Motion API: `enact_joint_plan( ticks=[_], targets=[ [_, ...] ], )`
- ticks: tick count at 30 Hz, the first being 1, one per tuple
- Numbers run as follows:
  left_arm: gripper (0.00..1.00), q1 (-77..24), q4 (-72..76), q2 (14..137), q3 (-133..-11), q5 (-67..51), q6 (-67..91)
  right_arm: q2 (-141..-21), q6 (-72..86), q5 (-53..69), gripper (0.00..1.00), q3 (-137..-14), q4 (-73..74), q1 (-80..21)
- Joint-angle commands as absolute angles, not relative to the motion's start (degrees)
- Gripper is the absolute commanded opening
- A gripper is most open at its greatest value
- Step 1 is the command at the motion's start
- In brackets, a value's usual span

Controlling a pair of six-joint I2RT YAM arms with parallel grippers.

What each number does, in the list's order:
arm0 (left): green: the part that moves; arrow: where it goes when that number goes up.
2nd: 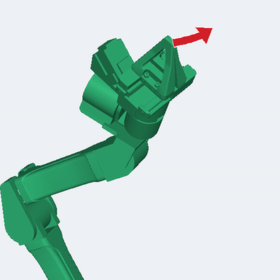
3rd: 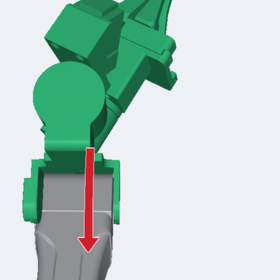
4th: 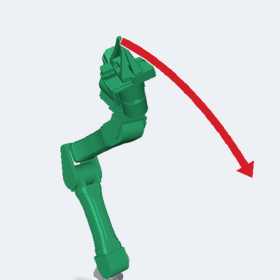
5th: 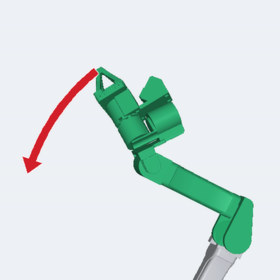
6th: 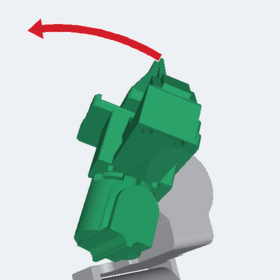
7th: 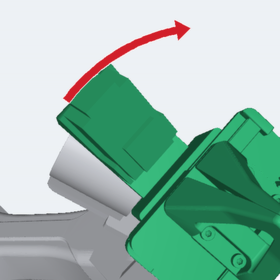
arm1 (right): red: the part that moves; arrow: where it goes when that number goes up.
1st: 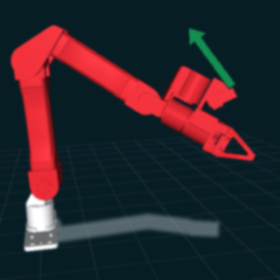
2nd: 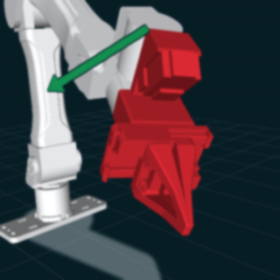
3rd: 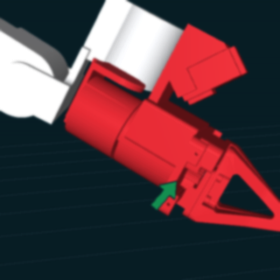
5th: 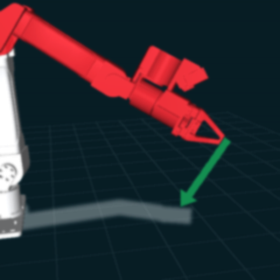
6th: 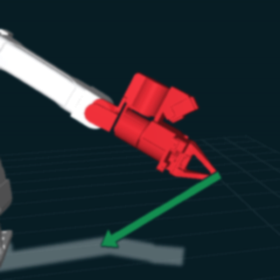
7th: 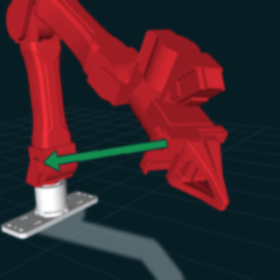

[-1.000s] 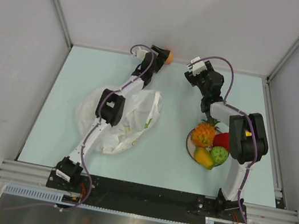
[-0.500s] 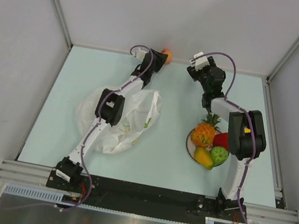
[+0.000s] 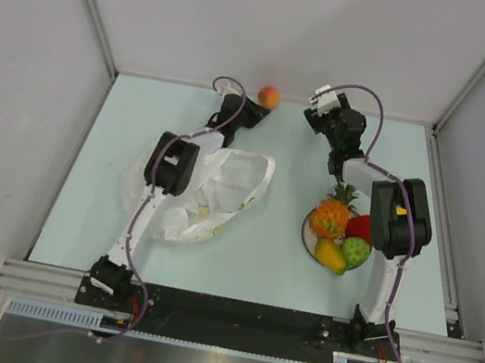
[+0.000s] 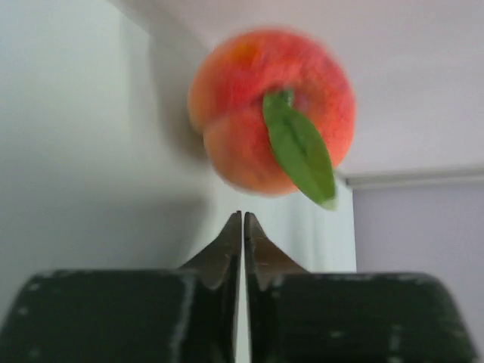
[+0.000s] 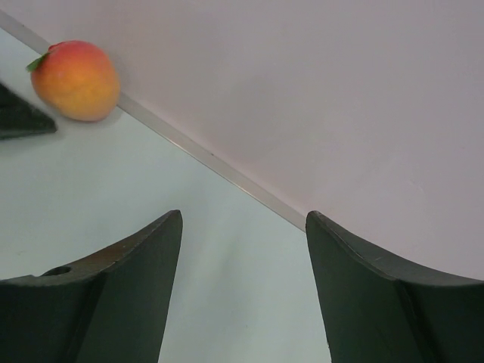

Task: Take the fake fruits out of the plastic bag

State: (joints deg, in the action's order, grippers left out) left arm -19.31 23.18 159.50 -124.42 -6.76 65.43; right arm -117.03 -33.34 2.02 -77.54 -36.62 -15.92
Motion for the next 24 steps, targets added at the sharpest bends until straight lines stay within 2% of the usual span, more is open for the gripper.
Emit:
enact_joint_plan(
  ticks=[1, 7, 8, 9, 10, 11, 14, 16, 20, 24],
  targets=[
    [0.00, -19.07, 32.86, 148.55, -109.63, -20.82, 59.94, -114.61, -30.86, 1.85, 0.71, -79.63, -35.77, -16.26],
    [0.01, -20.04, 40.51, 132.58, -86.25, -28.19, 53.29, -112.51, -27.34, 0.79, 0.70, -79.63, -33.05, -16.44],
    [0.05, -20.13, 42.34, 130.28, -83.44, -29.00, 51.96, -112.15, -25.94, 0.53, 0.71, -79.63, -32.18, -16.44],
    [0.17, -20.13, 41.84, 127.73, -78.62, -29.00, 50.73, -111.89, -25.14, 0.18, 0.70, -79.63, -31.73, -16.52],
    [0.41, -20.04, 40.18, 124.75, -76.92, -27.87, 47.75, -111.71, -24.44, 0.09, 0.71, -79.80, -31.29, -16.61],
    [0.99, -19.78, 35.03, 120.11, -76.12, -27.34, 45.55, -111.27, -23.30, 0.09, 0.71, -79.89, -30.16, -16.79],
    [1.00, -18.29, 28.51, 114.71, -75.67, -22.53, 40.97, -111.09, -22.41, 0.09, 0.71, -80.77, -27.70, -17.23],
    [1.00, -17.41, 24.11, 115.13, -79.52, -21.01, 38.16, -111.44, -20.84, 0.09, 0.71, -81.65, -26.20, -17.05],
    [1.00, -14.60, 17.42, 123.11, -90.85, -13.13, 36.56, -112.67, -17.06, -1.76, 0.71, -83.50, -22.07, -15.65],
    [1.00, -14.24, 14.51, 137.76, -108.04, -6.62, 35.16, -114.08, -14.42, -1.67, 0.70, -83.32, -20.83, -13.89]
  ],
)
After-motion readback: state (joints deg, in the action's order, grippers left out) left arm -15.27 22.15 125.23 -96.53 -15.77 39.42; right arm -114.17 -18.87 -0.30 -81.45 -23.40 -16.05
